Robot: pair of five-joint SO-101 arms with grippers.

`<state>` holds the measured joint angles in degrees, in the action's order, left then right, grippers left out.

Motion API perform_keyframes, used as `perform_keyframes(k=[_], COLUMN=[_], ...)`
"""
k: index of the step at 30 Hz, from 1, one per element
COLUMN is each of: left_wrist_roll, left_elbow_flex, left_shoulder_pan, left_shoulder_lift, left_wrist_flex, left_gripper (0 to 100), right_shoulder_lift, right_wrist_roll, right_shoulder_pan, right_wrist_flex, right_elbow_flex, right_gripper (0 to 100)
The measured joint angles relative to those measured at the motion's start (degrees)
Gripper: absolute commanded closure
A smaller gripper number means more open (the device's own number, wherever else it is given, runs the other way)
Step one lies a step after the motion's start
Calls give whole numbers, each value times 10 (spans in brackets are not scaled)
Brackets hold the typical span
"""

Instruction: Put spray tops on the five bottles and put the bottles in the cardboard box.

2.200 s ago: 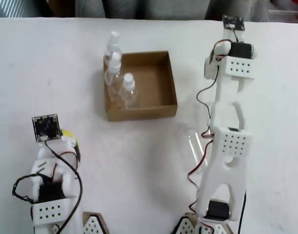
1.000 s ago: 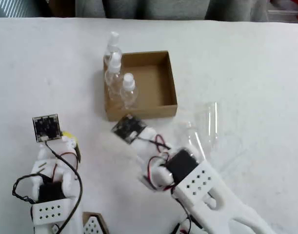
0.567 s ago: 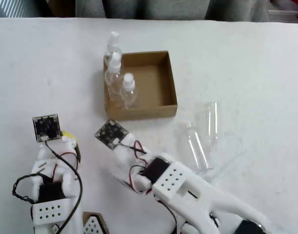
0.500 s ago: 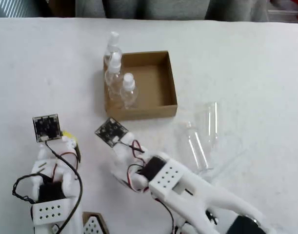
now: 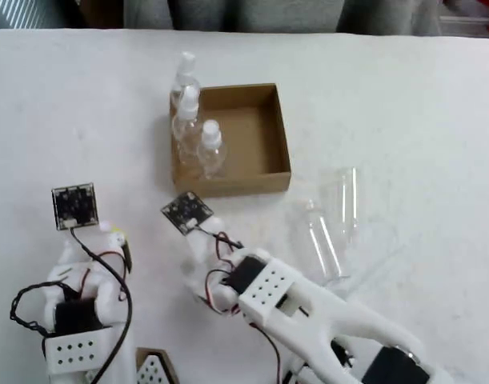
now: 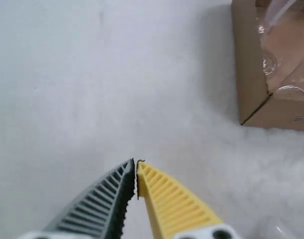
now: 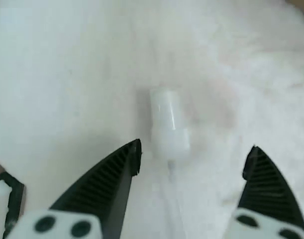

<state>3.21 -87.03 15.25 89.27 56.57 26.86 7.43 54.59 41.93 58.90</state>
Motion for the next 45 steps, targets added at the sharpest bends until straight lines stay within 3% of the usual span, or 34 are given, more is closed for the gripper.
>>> perform_keyframes(k=[6, 10, 14, 19, 24, 29, 32, 36, 41, 45], left_wrist_roll=[0, 10, 31, 72, 167, 260, 298, 311, 314, 338], left_elbow_flex=[95, 119, 147, 177, 204, 215, 215, 194, 176, 161], left_shoulder_pan=[-76, -120, -177, -268, -331, -390, -417, -427, -437, -438], left_shoulder_lift=[1, -4, -93, -271, -391, -396, -389, -389, -389, -389], left_wrist_flex=[98, 114, 114, 106, 84, 96, 104, 95, 88, 56], left_gripper=[973, 973, 972, 972, 972, 960, 880, 759, 752, 749], right_shoulder_lift=[85, 135, 149, 149, 149, 149, 149, 149, 149, 149], right_wrist_roll=[-105, -125, -127, -128, -129, -129, -129, -129, -129, -129], right_shoulder_pan=[-87, -166, -203, -210, -210, -212, -212, -212, -212, -216], right_wrist_flex=[88, 121, 125, 125, 125, 125, 125, 125, 122, 119], right_elbow_flex=[0, 0, 0, 0, 0, 0, 0, 0, 0, 0], right_gripper=[705, 705, 705, 705, 705, 705, 705, 739, 822, 826])
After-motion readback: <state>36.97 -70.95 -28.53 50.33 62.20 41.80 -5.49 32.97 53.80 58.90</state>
